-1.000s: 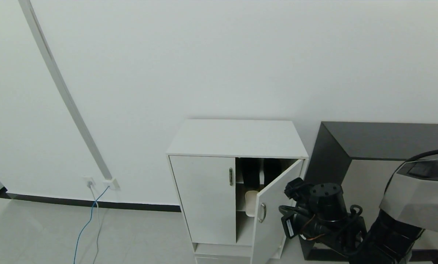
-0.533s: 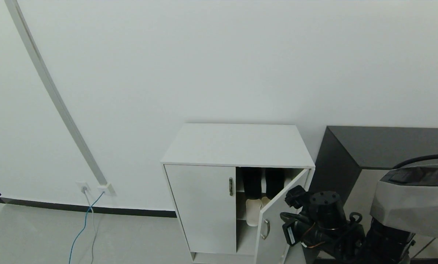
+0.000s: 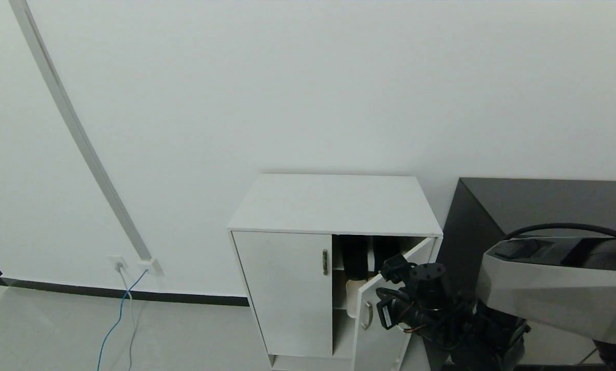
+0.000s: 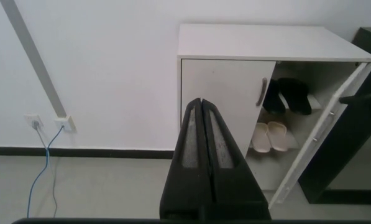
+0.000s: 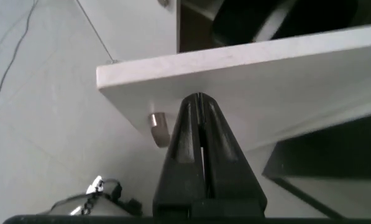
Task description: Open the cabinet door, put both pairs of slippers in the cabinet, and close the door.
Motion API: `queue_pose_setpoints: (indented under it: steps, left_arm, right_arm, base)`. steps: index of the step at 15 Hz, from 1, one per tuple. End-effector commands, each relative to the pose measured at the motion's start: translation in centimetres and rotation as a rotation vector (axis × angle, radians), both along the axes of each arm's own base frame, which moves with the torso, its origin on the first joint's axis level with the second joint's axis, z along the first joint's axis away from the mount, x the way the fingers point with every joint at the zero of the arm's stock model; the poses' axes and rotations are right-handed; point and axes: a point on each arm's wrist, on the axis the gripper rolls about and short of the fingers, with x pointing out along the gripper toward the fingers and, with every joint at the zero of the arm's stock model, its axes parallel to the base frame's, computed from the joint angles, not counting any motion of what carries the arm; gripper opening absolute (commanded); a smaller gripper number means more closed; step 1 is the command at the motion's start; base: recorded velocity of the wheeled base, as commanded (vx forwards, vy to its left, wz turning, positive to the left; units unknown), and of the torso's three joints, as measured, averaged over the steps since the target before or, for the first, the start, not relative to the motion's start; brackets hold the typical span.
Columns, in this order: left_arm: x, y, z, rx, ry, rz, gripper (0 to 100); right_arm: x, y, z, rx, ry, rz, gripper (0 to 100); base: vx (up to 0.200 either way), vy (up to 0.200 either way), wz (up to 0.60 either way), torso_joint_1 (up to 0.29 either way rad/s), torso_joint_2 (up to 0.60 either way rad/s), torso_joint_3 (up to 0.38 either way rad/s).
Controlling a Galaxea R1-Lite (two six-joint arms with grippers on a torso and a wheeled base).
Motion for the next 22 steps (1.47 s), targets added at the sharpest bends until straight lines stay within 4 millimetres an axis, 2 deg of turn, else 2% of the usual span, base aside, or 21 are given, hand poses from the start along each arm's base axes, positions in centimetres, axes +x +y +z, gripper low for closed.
queue_pose_setpoints:
  steps: [1, 7, 10, 16, 22]
  left_arm:
    - [0.0, 0.0, 0.0, -0.001, 0.001, 0.000, 0]
    - [0.0, 0.0, 0.0, -0.001, 0.001, 0.000, 0]
    - [0.0, 0.0, 0.0, -0.002, 0.001, 0.000, 0]
    - [0.0, 0.0, 0.0, -0.002, 0.001, 0.000, 0]
    - [0.0, 0.0, 0.0, -0.002, 0.003, 0.000, 0]
  right_arm:
    - [1.2, 0.4, -1.6, -0.003, 0.005, -0.009, 0]
    - [5.2, 1.5, -2.1, 0.028, -0.034, -0.041, 0]
    - [7.4, 2.1, -1.4, 0.055, -0.056, -0.061, 0]
    - [10.0, 2.7, -1.0, 0.064, -0.071, -0.083, 0]
    - [11.0, 2.5, -0.7, 0.073, -0.087, -0.096, 0]
  base:
    - [0.000, 0.000, 0.00, 0.000, 0.00, 0.000]
    - [0.000, 0.000, 0.00, 0.000, 0.00, 0.000]
    - [0.000, 0.000, 0.00, 0.000, 0.00, 0.000]
    - [0.000, 0.000, 0.00, 0.000, 0.00, 0.000]
    - [0.000, 0.000, 0.00, 0.000, 0.00, 0.000]
